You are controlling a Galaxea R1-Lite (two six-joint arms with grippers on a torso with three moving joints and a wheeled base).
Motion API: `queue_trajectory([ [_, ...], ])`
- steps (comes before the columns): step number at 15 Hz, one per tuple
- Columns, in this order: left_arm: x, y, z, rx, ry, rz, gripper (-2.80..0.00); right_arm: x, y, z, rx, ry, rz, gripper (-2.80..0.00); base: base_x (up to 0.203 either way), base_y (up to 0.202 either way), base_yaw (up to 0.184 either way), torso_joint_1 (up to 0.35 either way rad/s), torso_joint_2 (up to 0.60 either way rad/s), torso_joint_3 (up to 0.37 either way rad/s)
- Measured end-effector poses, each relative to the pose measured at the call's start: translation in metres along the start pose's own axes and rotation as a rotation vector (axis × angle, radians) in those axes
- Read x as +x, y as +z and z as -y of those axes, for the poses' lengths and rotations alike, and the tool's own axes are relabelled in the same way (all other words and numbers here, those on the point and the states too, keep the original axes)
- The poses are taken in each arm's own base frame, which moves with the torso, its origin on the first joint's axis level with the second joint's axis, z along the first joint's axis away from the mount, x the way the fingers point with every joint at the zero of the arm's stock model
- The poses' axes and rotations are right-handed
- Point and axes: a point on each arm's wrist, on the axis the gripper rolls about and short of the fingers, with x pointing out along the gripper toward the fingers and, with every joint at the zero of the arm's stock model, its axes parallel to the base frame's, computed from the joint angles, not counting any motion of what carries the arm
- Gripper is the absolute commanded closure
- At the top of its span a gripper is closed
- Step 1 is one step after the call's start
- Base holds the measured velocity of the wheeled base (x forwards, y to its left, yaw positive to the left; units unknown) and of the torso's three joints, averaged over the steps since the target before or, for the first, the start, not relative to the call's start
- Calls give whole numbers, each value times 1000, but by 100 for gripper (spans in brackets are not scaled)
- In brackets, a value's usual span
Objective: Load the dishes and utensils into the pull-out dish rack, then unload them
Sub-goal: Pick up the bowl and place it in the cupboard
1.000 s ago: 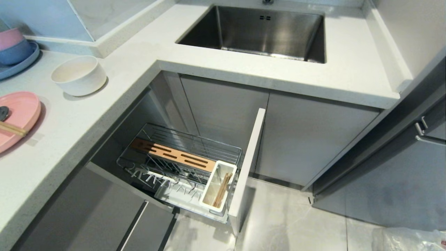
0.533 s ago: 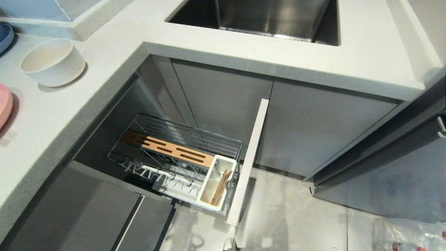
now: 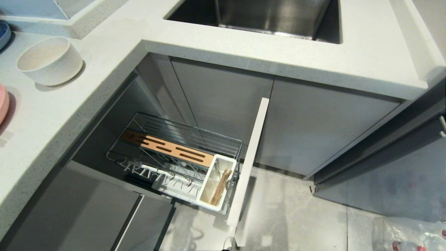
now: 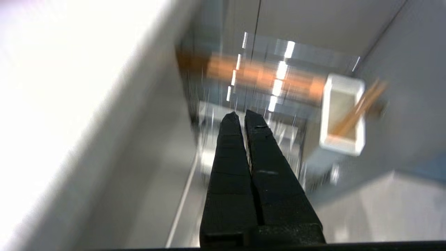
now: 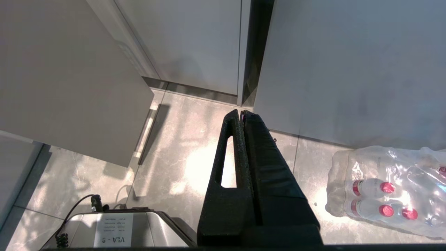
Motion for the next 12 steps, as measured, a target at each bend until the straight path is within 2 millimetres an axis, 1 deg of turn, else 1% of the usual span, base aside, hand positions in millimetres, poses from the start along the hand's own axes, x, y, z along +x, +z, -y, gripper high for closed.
queue_trajectory([
  [1, -5, 18, 0, 3, -12, 57, 0, 0, 0, 0, 0, 0, 0, 0, 0, 0, 0, 0, 0, 0],
  [3, -20, 59, 1, 10, -45, 162, 0, 0, 0, 0, 0, -1, 0, 0, 0, 0, 0, 0, 0, 0],
  [5, -37, 112, 1, 20, -78, 255, 0, 0, 0, 0, 0, -1, 0, 0, 0, 0, 0, 0, 0, 0],
  [6, -40, 136, 1, 23, -85, 276, 0, 0, 0, 0, 0, -1, 0, 0, 0, 0, 0, 0, 0, 0],
  [7, -37, 164, 1, 27, -88, 291, 0, 0, 0, 0, 0, 0, 0, 0, 0, 0, 0, 0, 0, 0],
  [8, -29, 190, 2, 34, -81, 295, 0, 0, 0, 0, 0, 0, 0, 0, 0, 0, 0, 0, 0, 0],
  [9, -17, 213, 3, 43, -69, 290, 0, 0, 0, 0, 0, 0, 0, 0, 0, 0, 0, 0, 0, 0],
  [11, 25, 256, 3, 81, -15, 256, 0, 0, 0, 0, 0, 0, 0, 0, 0, 0, 0, 0, 0, 0],
  [12, 46, 273, 2, 95, 15, 244, 0, 0, 0, 0, 0, 0, 0, 0, 0, 0, 0, 0, 0, 0],
])
